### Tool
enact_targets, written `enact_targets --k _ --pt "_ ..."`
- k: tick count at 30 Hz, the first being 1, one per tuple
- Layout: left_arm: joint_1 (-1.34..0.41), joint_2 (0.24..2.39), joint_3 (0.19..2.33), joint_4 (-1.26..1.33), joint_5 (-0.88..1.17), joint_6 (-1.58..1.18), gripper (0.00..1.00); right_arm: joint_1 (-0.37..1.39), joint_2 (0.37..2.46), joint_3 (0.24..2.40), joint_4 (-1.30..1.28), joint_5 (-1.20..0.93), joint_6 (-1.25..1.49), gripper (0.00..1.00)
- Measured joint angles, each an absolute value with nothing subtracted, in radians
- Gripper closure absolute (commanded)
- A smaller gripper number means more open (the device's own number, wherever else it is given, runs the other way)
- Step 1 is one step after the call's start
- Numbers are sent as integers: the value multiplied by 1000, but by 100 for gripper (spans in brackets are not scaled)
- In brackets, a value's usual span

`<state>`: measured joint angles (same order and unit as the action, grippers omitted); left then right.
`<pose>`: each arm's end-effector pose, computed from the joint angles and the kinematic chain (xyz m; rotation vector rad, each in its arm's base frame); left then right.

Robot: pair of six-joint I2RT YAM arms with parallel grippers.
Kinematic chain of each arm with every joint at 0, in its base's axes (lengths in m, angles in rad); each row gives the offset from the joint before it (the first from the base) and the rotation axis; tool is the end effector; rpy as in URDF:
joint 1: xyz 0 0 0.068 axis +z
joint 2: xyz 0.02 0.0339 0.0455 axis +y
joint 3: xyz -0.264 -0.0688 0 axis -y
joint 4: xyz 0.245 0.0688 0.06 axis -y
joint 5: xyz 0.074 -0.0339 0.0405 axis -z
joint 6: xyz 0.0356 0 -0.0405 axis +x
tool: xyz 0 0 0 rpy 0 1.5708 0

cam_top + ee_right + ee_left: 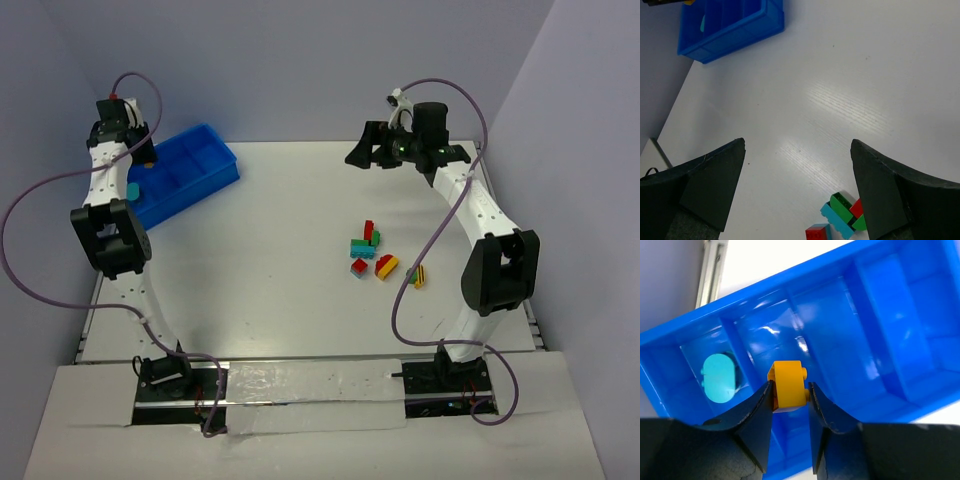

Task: Sort the legos into containers by color

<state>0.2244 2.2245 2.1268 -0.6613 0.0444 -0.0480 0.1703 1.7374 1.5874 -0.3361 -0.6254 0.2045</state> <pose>0.4973 0.1119 0.2835 -0.2942 2.3105 0.0367 0.3965 0.0893 0.3485 -0.3608 2.0367 0.8728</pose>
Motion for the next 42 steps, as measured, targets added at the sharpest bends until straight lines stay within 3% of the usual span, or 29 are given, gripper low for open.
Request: enact_targets --k 4,10,13,20,26,42 --pt "235 2271 2129 -662 26 -43 87 171 1737 1586 -338 -620 198 7" --pt "239 2320 2130 -661 15 -31 83 171 1737 1585 -339 -618 192 6" --pt "239 2330 2135 -657 14 -22 74 173 1737 1583 -341 -617 189 6" --pt "238 2340 2144 -621 3 2 66 175 1737 1578 -346 -612 187 6" --pt "238 2342 2144 -553 -24 27 53 177 1737 1578 -347 -610 185 5" --pt "234 2370 2165 -498 -12 64 45 185 1736 1576 -352 -599 176 6"
